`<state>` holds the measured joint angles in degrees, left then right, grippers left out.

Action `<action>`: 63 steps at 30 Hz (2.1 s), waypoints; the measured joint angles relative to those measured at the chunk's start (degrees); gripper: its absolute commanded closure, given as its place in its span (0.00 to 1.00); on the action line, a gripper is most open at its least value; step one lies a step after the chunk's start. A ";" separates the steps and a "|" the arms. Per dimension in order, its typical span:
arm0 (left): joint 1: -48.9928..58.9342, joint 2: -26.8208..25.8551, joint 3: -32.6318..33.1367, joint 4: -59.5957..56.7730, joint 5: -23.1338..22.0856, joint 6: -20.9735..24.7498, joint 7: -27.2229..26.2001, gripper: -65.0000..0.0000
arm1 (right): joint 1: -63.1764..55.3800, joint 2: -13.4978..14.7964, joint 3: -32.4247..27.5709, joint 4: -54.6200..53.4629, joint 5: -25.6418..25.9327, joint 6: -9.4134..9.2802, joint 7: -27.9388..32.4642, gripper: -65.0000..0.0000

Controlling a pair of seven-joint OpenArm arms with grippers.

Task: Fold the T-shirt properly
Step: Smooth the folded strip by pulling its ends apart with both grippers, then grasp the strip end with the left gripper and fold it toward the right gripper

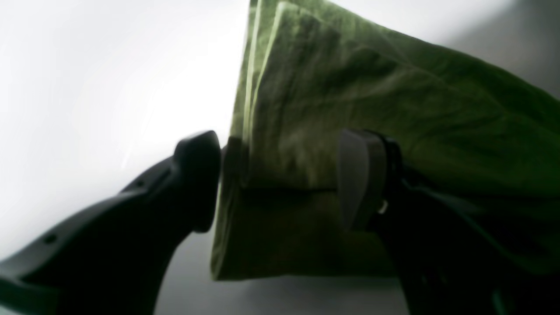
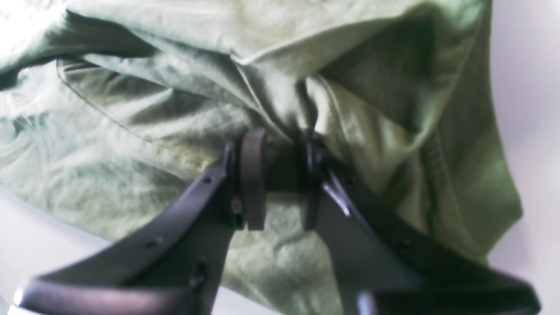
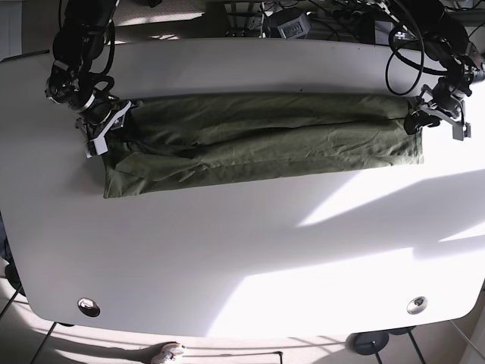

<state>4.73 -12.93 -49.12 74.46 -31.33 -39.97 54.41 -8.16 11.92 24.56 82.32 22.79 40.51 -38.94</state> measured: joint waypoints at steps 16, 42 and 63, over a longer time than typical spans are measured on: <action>5.20 2.73 14.60 28.52 2.36 0.04 2.99 0.94 | -0.13 -0.02 0.17 -0.04 0.09 0.00 0.22 0.82; 2.25 11.96 48.81 25.40 2.56 23.74 -0.68 0.59 | -0.11 -0.96 0.48 -0.02 -0.02 -0.17 0.39 0.82; 4.50 6.93 40.65 31.52 1.73 23.71 -0.39 0.68 | 3.89 -1.77 16.98 12.26 7.69 -0.63 -19.74 0.46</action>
<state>9.23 -6.00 -8.47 105.97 -29.61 -16.25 54.02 -4.27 10.15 41.54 94.59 30.48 39.88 -58.67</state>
